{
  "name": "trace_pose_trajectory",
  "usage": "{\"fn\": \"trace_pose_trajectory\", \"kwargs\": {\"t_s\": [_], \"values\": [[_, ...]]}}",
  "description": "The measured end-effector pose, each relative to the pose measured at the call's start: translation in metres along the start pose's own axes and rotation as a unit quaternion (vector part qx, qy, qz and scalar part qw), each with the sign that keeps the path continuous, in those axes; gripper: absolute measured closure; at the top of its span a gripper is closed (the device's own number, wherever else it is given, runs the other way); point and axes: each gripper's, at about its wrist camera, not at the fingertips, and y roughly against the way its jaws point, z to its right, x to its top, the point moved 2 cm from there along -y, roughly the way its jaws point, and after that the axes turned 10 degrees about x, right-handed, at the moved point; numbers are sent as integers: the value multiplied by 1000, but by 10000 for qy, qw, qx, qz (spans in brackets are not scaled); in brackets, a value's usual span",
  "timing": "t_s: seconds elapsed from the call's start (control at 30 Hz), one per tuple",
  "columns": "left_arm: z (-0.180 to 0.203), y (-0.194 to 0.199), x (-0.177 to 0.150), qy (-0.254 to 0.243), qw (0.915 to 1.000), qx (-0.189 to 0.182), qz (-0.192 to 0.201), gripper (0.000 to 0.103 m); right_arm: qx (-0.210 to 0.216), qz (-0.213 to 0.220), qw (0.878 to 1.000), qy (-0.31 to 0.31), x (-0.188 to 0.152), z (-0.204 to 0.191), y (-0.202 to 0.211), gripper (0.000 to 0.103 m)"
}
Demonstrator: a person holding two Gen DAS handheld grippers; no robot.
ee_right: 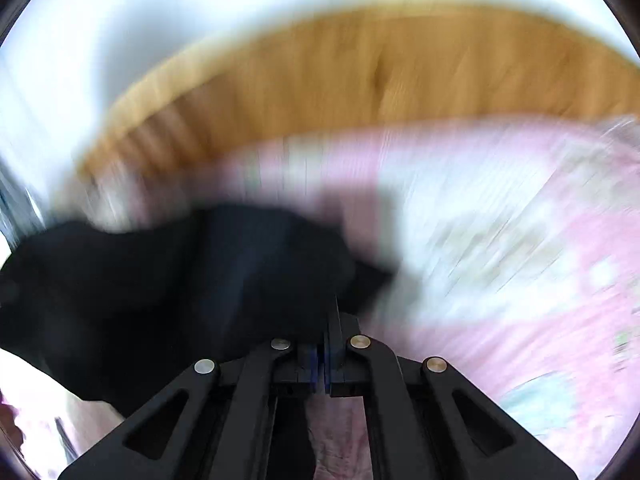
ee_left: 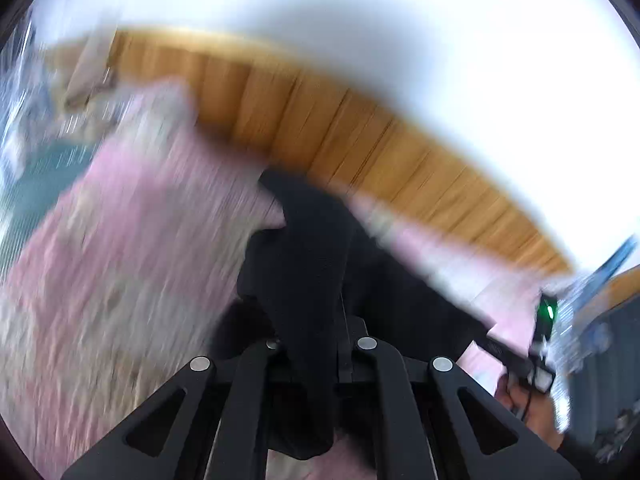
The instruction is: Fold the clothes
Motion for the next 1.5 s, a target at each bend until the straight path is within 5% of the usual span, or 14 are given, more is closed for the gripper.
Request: {"fn": "trace_pose_trajectory", "kwargs": {"t_s": [0.1, 0.2, 0.27, 0.6, 0.7, 0.77, 0.9, 0.97, 1.03, 1.1, 1.13, 1.27, 1.37, 1.5], "values": [[41, 41, 47, -113, 9944, -831, 645, 97, -522, 882, 9947, -84, 35, 14, 103, 102], [105, 38, 58, -319, 9833, -1722, 502, 97, -1228, 805, 9886, -323, 27, 47, 140, 102], [163, 19, 37, -786, 9699, -2305, -14, 96, -1603, 605, 9830, -655, 6, 73, 148, 102], [102, -36, -106, -1504, 9650, -1275, -1728, 73, -3204, 248, 9210, -2201, -126, 200, 186, 102], [81, -51, -148, -1686, 9561, -920, -2213, 69, -3620, 441, 9023, -2301, -138, 226, 216, 101], [66, -61, -176, -1803, 9480, -681, -2531, 49, -3961, 649, 8807, -2514, -137, 245, 238, 101], [39, -87, -163, -1486, 9600, -141, -2371, 44, -4353, 839, 8506, -2829, -133, 256, 264, 98], [41, -102, -157, -1288, 9637, -187, -2331, 44, -4207, 759, 8632, -2687, -123, 246, 254, 95], [51, -117, -154, -1062, 9672, -391, -2274, 44, -3916, 549, 8873, -2373, -113, 224, 234, 78], [65, -125, -152, -921, 9659, -939, -2229, 71, -3619, 402, 9078, -2081, -106, 199, 210, 63], [73, -126, -155, -948, 9637, -1028, -2273, 102, -3469, 336, 9167, -1955, -103, 188, 198, 63], [81, -66, -173, -1509, 9501, -1553, -2245, 103, -3028, 231, 9411, -1489, -92, 153, 170, 62], [49, -29, -204, -1841, 9334, -1469, -2709, 103, -2639, 144, 9573, -1173, -78, 129, 147, 46], [25, -53, -200, -1533, 9417, -823, -2879, 93, -1763, -266, 9783, -1052, -53, 108, 82, 41]]}}
